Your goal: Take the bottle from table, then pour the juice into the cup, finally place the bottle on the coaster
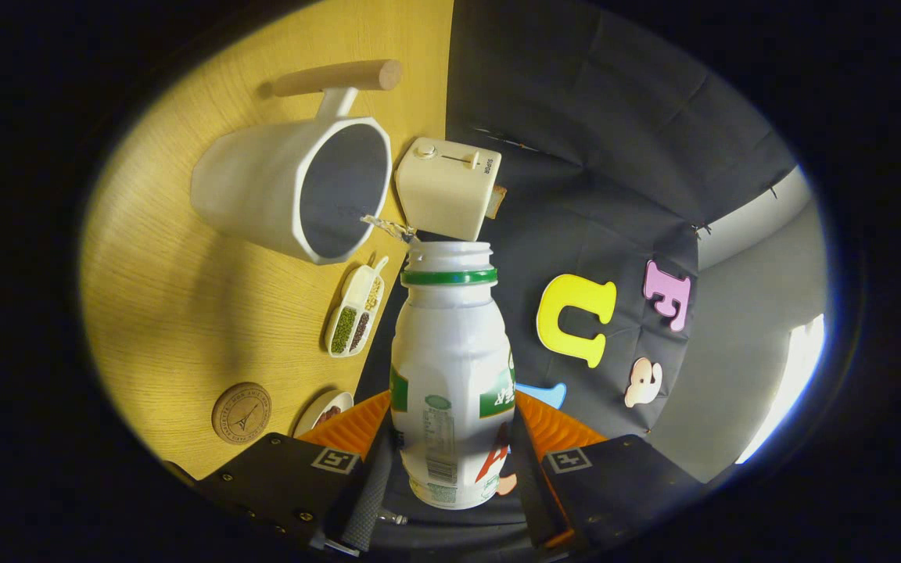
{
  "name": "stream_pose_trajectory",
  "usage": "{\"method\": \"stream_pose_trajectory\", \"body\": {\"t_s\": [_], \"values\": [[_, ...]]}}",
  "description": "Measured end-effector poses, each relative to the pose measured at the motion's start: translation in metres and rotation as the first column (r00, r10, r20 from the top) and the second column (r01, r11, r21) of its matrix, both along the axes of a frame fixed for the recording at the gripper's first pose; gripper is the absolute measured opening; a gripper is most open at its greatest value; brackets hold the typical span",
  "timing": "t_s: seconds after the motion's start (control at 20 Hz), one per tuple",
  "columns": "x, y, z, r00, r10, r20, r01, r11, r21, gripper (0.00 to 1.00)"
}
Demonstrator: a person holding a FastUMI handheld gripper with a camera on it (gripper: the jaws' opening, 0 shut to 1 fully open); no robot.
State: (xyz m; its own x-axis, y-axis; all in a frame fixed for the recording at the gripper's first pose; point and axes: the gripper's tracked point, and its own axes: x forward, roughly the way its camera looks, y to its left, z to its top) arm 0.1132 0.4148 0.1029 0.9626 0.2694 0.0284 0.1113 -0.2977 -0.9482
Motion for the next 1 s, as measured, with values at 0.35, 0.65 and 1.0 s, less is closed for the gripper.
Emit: {"method": "stream_pose_trajectory", "body": {"t_s": [0.35,0.65,1.0], "values": [[0.0009,0.0019,0.0015,1.000,0.003,0.013,-0.002,0.999,-0.046,0.72],[-0.0034,0.0054,0.0031,0.999,0.020,0.040,-0.017,0.997,-0.081,0.72],[-0.0014,0.0058,0.0056,0.997,0.033,0.066,-0.026,0.994,-0.103,0.72]]}}
